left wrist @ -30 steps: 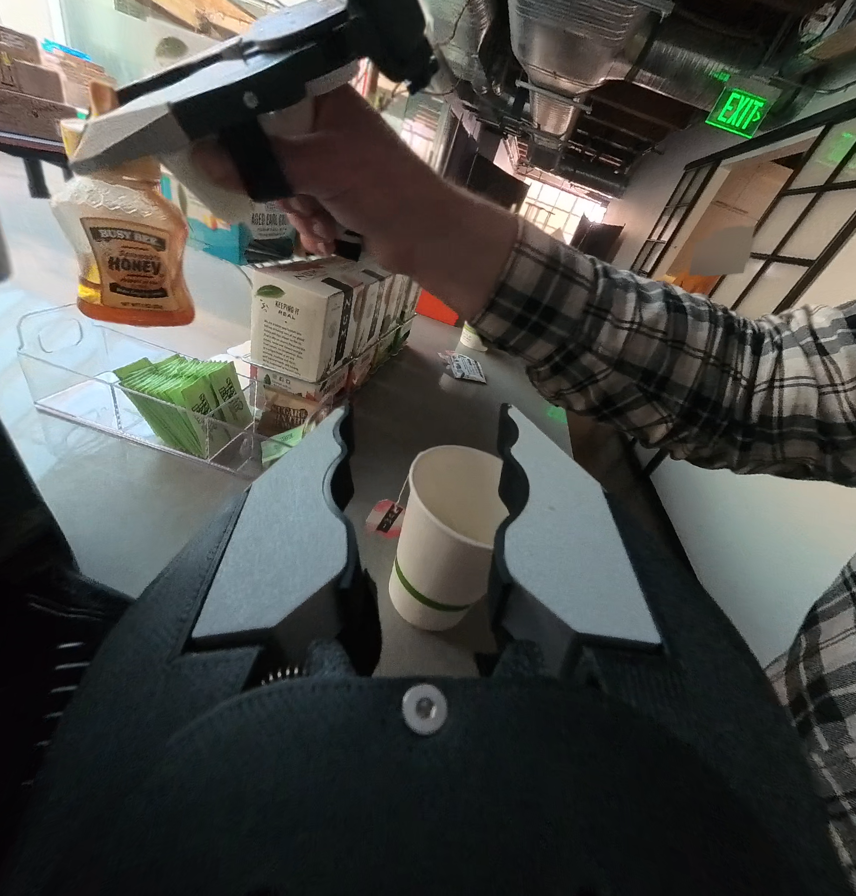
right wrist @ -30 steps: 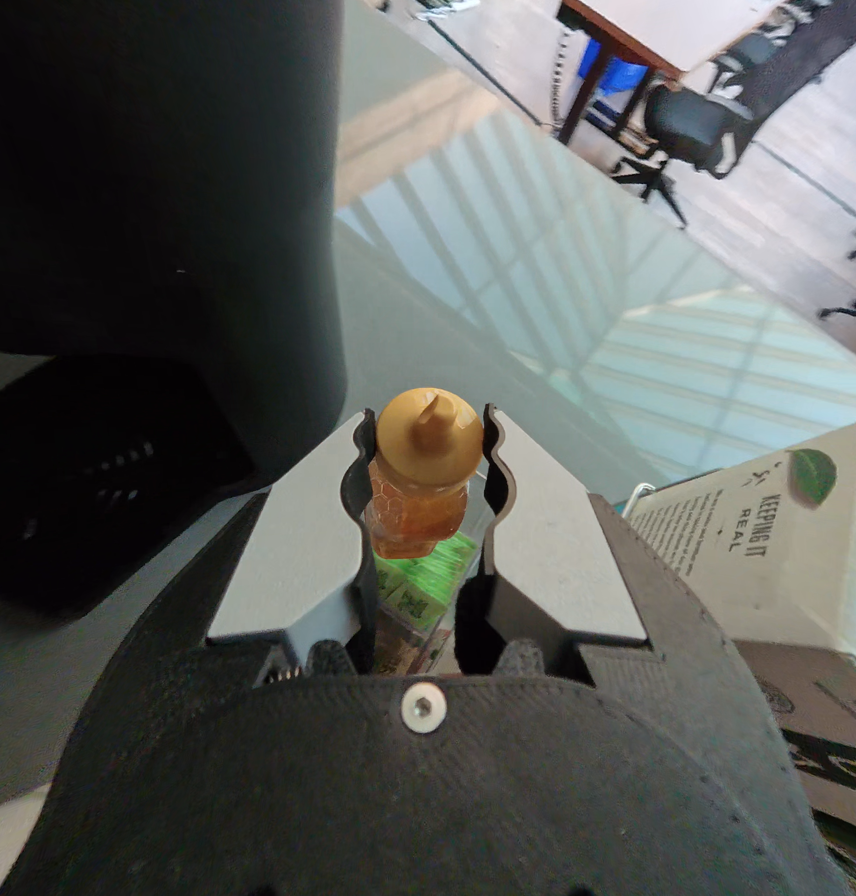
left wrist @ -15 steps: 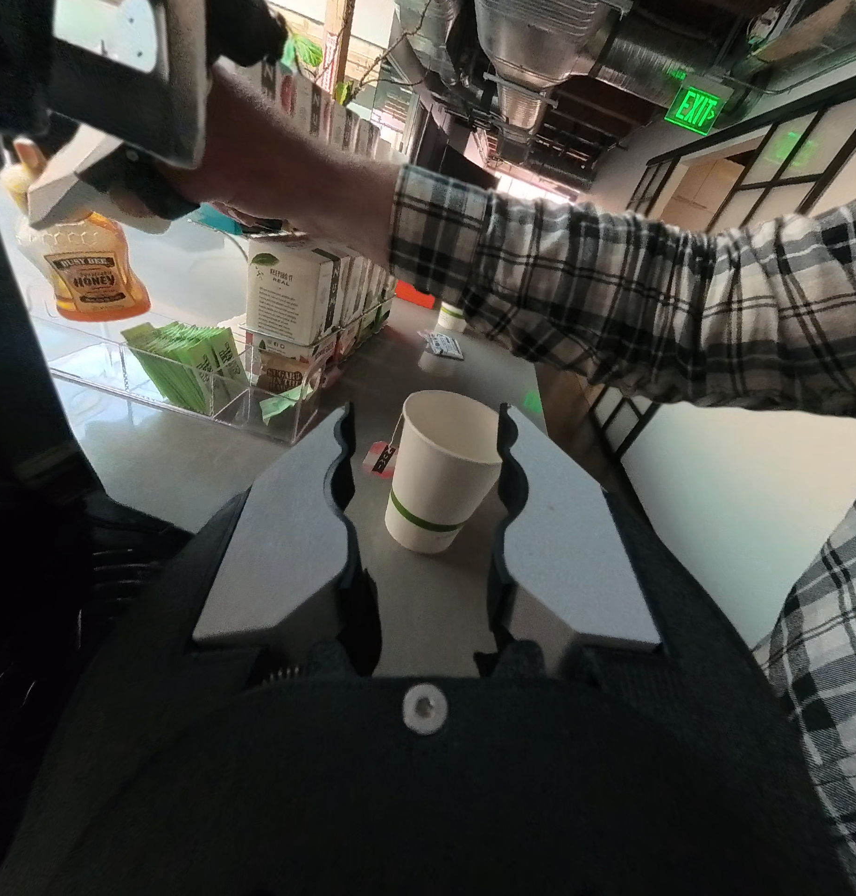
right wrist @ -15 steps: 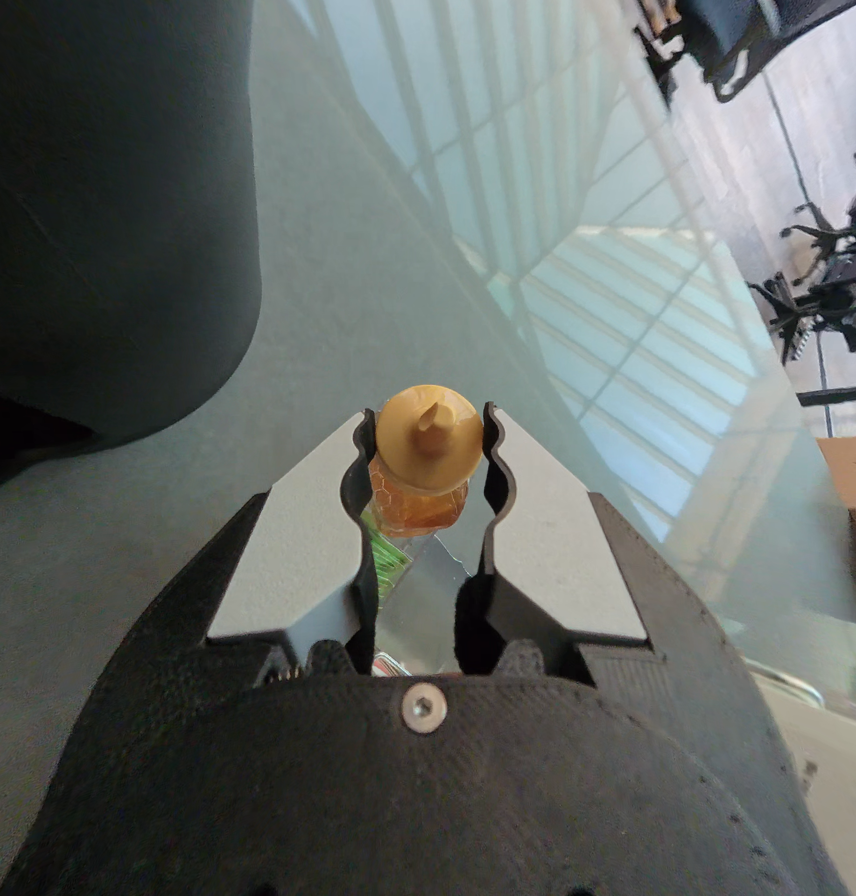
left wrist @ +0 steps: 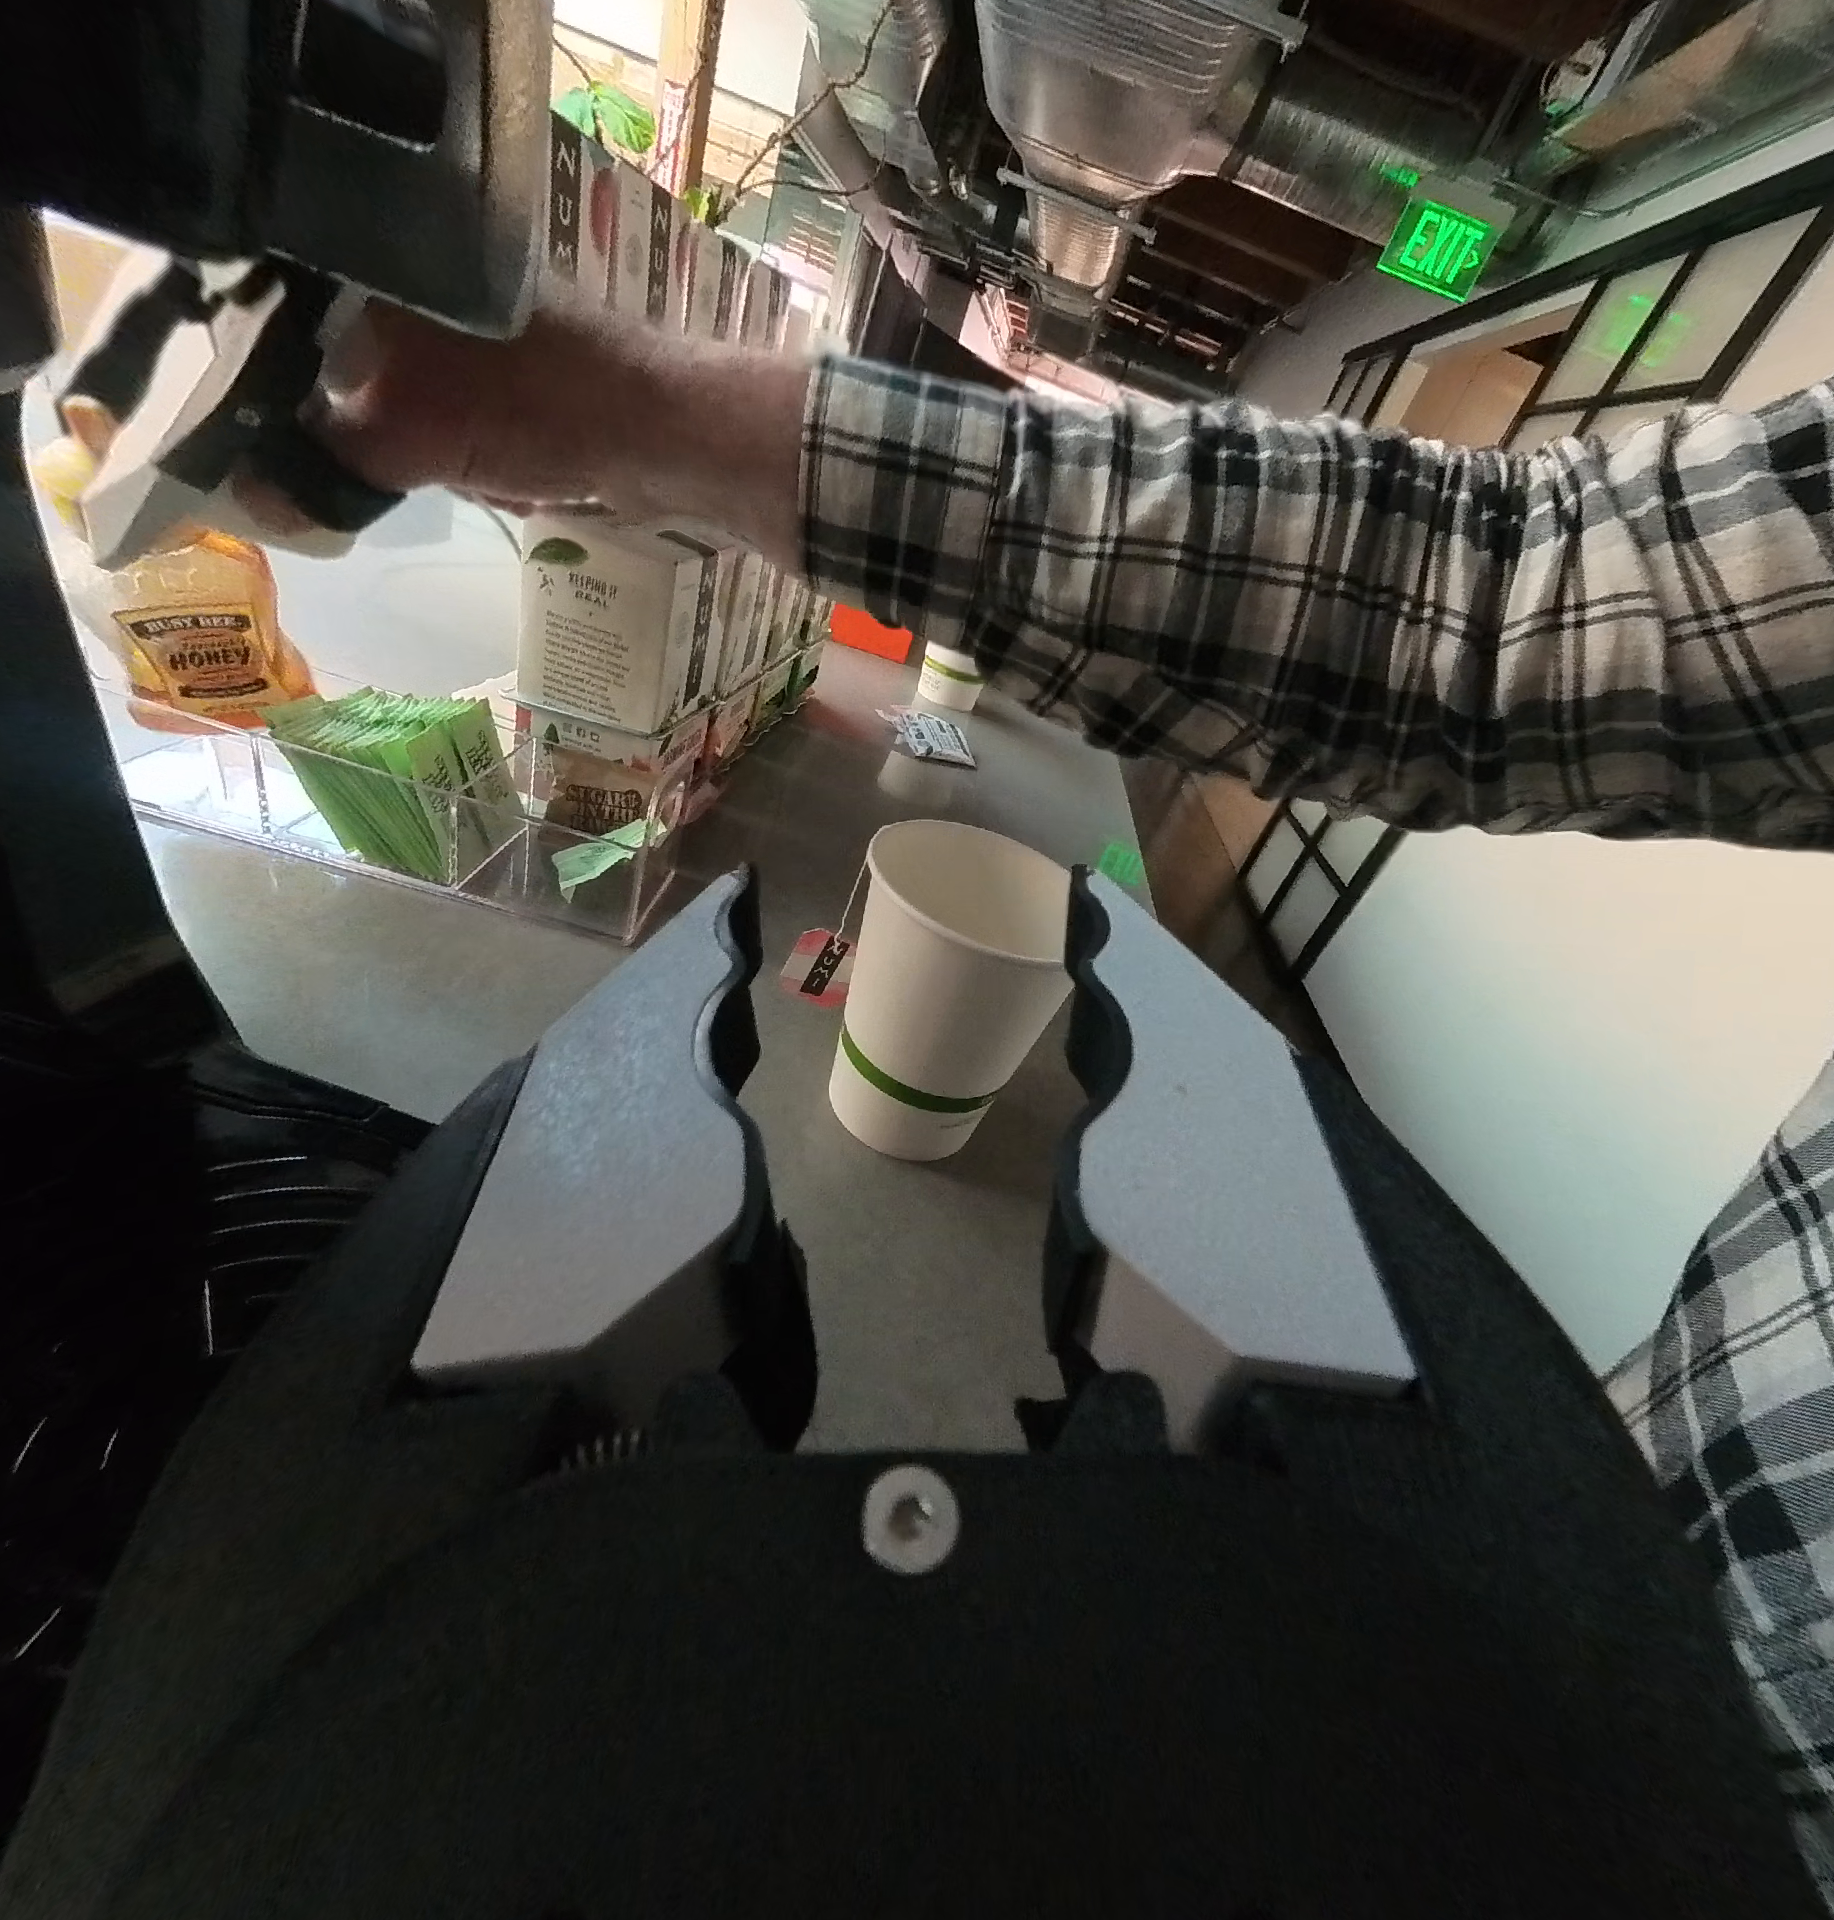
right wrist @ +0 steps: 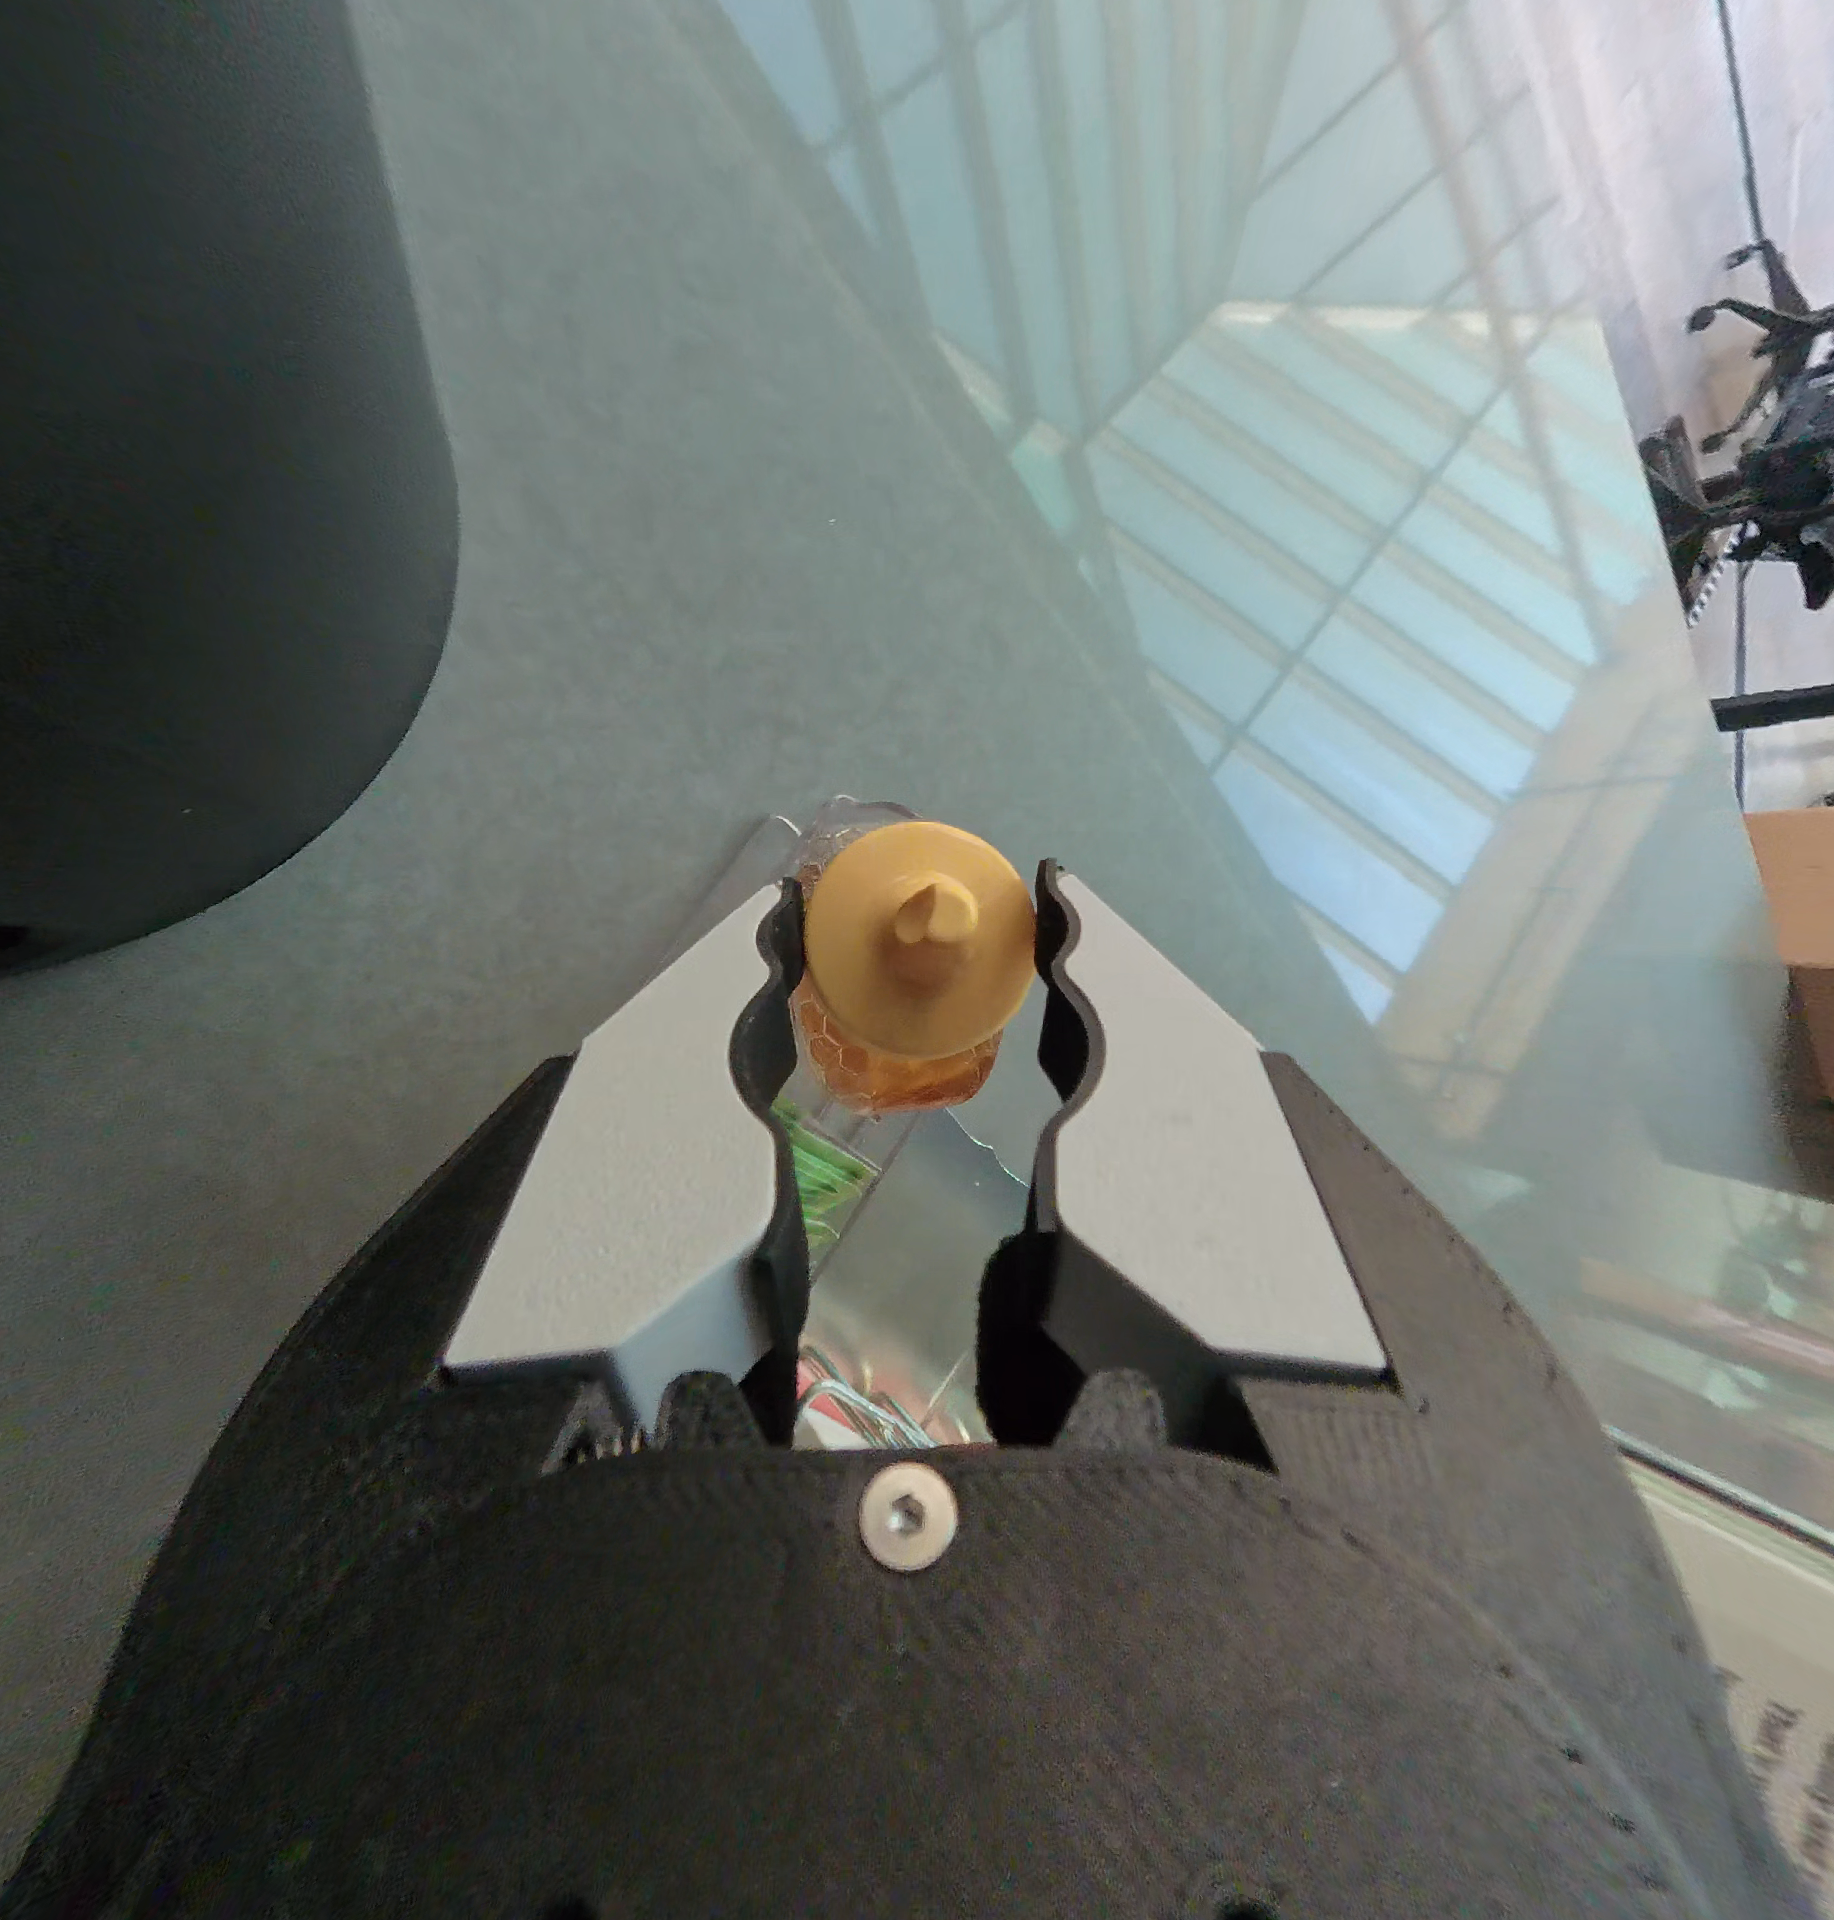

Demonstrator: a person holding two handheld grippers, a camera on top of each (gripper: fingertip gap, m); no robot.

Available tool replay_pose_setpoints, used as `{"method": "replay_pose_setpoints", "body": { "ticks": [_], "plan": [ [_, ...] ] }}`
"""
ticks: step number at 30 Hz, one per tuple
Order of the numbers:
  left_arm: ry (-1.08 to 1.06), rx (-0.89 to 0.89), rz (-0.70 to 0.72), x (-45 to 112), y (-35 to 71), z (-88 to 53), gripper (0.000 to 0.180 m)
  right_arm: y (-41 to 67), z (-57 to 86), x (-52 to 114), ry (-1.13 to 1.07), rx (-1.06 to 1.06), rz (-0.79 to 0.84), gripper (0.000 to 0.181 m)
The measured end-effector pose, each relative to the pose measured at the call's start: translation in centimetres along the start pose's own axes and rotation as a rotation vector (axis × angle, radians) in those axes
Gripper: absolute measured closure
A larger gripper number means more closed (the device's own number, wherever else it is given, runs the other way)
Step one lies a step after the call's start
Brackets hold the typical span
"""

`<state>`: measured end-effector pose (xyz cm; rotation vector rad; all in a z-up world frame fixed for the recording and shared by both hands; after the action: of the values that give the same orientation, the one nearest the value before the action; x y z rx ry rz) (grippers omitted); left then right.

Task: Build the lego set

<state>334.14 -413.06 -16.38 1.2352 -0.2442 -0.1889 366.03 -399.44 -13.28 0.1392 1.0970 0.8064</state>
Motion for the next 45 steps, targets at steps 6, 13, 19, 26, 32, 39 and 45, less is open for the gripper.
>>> {"method": "replay_pose_setpoints", "body": {
  "ticks": [6, 13, 19, 26, 32, 39, 45],
  "plan": [
    [-0.003, 0.001, -0.002, -0.3, -0.1, -0.3, 0.123, -1.5, -0.3, 1.4, 0.022, 0.144, -0.041, 0.138],
    [-0.005, -0.002, -0.008, -0.5, -0.3, -0.4, 0.123, -0.8, 0.9, -0.1, 0.026, 0.222, -0.087, 0.135],
    [0.007, 0.016, -0.017, -1.3, 0.0, -0.2, 0.119, -0.6, -0.1, -5.7, 0.138, 0.271, 0.05, 0.13],
    [-0.048, 0.018, -0.155, 0.0, -1.5, 0.7, 0.095, -10.1, -5.9, -20.9, 0.354, 0.239, 0.453, 0.103],
    [-0.112, 0.019, -0.275, 4.4, -3.8, 1.4, 0.094, -21.9, -11.8, -22.3, 0.541, 0.415, 0.513, 0.097],
    [-0.119, 0.004, -0.36, 8.9, -6.6, 1.0, 0.098, -22.8, -18.2, -17.5, 0.677, 0.415, 0.54, 0.112],
    [-0.064, 0.014, -0.326, 8.5, -6.1, 1.2, 0.1, -21.5, -19.1, -17.1, 0.693, 0.438, 0.612, 0.113]
  ]
}}
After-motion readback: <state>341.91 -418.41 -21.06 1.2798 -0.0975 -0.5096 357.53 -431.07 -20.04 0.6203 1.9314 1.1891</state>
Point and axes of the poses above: each gripper's, where its closed fingertips meet, x out along the fingers, y out of its top, z = x × y across the jaws, the point moved 10 cm from there along -x, back along the fingers, and after that the axes turned 5 degrees about z, right-handed, at the moved point
